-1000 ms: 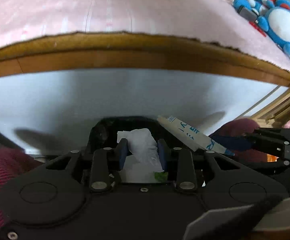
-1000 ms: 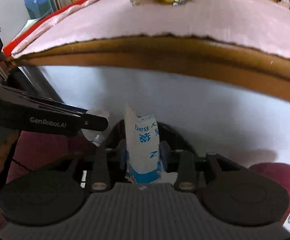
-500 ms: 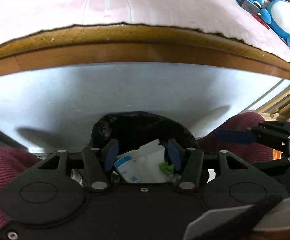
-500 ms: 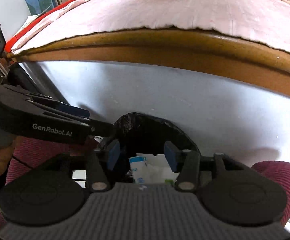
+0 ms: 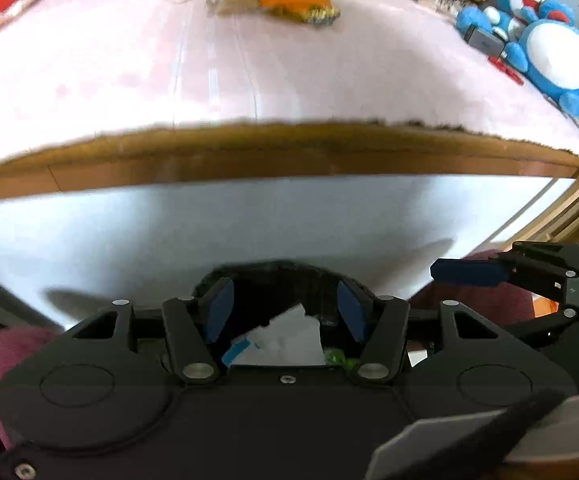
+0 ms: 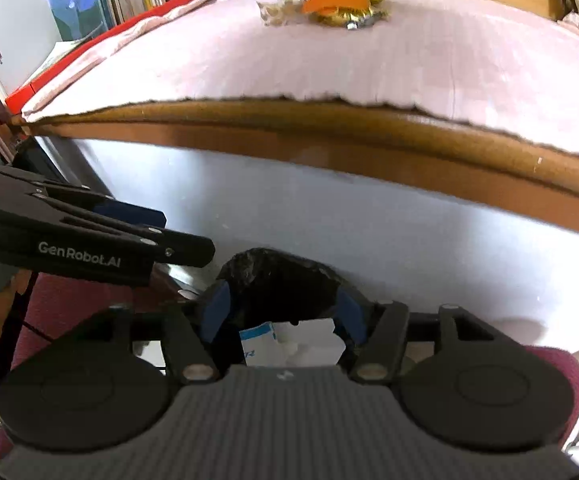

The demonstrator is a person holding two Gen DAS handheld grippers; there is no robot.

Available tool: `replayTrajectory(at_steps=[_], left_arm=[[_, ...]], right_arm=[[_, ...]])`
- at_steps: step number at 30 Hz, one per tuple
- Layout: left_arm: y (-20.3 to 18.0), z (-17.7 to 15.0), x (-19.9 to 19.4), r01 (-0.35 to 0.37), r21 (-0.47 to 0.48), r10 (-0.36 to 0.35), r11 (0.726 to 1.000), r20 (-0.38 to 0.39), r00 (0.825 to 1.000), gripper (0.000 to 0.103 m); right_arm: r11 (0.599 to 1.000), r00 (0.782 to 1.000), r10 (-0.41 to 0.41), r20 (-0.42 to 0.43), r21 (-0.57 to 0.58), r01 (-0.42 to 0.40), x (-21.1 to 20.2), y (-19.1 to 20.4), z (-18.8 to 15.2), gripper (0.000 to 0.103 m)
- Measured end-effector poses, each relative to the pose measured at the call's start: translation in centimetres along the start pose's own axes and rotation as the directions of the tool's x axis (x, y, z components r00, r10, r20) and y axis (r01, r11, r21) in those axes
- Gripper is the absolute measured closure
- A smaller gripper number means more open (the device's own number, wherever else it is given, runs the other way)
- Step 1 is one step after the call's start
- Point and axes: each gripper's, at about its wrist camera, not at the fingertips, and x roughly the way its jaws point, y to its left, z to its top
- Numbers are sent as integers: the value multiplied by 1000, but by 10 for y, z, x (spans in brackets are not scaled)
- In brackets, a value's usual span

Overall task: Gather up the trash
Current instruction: 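Raise both tools back over the bed toward the gold foil wrapper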

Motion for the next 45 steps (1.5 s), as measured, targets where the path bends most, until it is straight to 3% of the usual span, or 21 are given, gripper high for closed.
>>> replayTrajectory(at_steps=[4, 6, 10, 12, 16, 21, 24, 26, 28, 37, 39, 40, 41, 45], left_arm=[[-2, 13, -26, 14, 31, -17, 999, 86, 996, 45], [-3, 20, -39, 26, 42, -31, 999, 134, 990, 38], [-3, 34, -64, 17, 54, -33, 998, 310, 950, 18], [-4, 41, -69, -8, 47, -10, 999, 376, 926, 14], [-1, 63, -64, -34, 14, 24, 999, 417, 909, 11], [14, 99, -47, -55, -38, 66, 998, 442, 894, 11], [32, 123, -28, -58, -85, 90, 995, 445, 891, 25], [41, 136, -18, -49, -109, 93, 993, 440, 893, 46], [46, 150, -7, -38, -129, 90, 991, 423, 901, 56], [63, 191, 48, 53, -216, 28, 975, 357, 934, 54], [66, 194, 59, 78, -236, 7, 969, 340, 941, 61], [68, 195, 63, 97, -249, -10, 964, 329, 944, 72], [70, 195, 66, 111, -258, -25, 960, 315, 949, 91], [67, 191, 67, 107, -249, -22, 963, 322, 946, 100]], right_arm=[[1000, 998, 19, 65, -24, -17, -19, -1, 13, 26], [999, 993, 26, 111, -36, -22, -29, -2, 22, 21], [998, 979, 39, 198, -50, -29, -45, -10, 39, 13], [999, 972, 19, 236, -54, -6, -48, -15, 48, 12], [998, 945, -41, 324, -40, 57, -51, -28, 66, 4], [994, 915, -92, 392, -24, 110, -39, -43, 92, 4], [995, 912, -101, 398, 17, 102, -26, -54, 110, 5], [993, 910, -111, 399, 19, 113, -17, -57, 117, 6], [990, 912, -129, 389, 0, 140, -5, -57, 125, 10], [984, 918, -115, 380, -85, 158, 31, -46, 146, 11], [979, 918, -127, 376, -100, 176, 38, -45, 149, 11], [978, 919, -128, 372, -104, 179, 40, -45, 151, 11], [978, 921, -128, 369, -105, 178, 42, -45, 151, 11], [981, 923, -118, 367, -102, 166, 44, -46, 153, 11]])
